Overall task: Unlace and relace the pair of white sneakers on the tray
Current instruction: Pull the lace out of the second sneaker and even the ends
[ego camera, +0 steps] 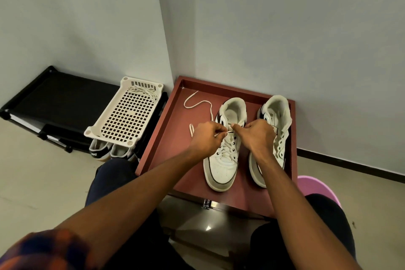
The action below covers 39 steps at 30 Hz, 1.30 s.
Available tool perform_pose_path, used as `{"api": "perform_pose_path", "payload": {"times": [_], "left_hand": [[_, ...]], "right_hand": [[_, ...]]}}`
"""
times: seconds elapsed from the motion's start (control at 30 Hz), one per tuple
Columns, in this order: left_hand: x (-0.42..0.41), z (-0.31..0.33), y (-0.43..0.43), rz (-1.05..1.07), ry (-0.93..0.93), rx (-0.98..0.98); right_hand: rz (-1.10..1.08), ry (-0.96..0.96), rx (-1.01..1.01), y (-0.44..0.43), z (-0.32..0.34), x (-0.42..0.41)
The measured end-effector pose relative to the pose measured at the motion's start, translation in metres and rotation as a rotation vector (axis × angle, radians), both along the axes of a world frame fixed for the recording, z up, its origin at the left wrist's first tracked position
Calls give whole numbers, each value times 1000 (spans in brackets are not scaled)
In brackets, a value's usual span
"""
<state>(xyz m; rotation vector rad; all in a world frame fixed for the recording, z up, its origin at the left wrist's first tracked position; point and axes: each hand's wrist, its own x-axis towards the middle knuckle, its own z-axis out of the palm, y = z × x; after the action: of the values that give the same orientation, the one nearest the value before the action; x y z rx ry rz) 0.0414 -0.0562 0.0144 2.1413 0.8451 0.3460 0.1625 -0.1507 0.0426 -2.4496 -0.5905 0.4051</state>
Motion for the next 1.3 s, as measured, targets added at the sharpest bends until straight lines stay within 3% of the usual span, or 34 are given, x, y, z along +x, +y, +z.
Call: {"api": "perform_pose_path", "payload": {"times": [0.2, 0.4, 0.7, 0.97, 1.3], "left_hand": [[9, -2, 1, -181, 121, 197], [14, -4, 1, -258, 144, 267], [21, 0, 3, -350, 202, 363], [26, 4, 3, -303, 237, 309], [25, 3, 5, -330, 199, 276]], "right_hand": [[7, 66, -14, 3, -6, 15], [-15, 319, 95, -1, -12, 24], [-24, 311, 114, -1, -12, 23], [-10, 317, 124, -1, -13, 25], [-110, 551, 238, -5, -15, 31]]}}
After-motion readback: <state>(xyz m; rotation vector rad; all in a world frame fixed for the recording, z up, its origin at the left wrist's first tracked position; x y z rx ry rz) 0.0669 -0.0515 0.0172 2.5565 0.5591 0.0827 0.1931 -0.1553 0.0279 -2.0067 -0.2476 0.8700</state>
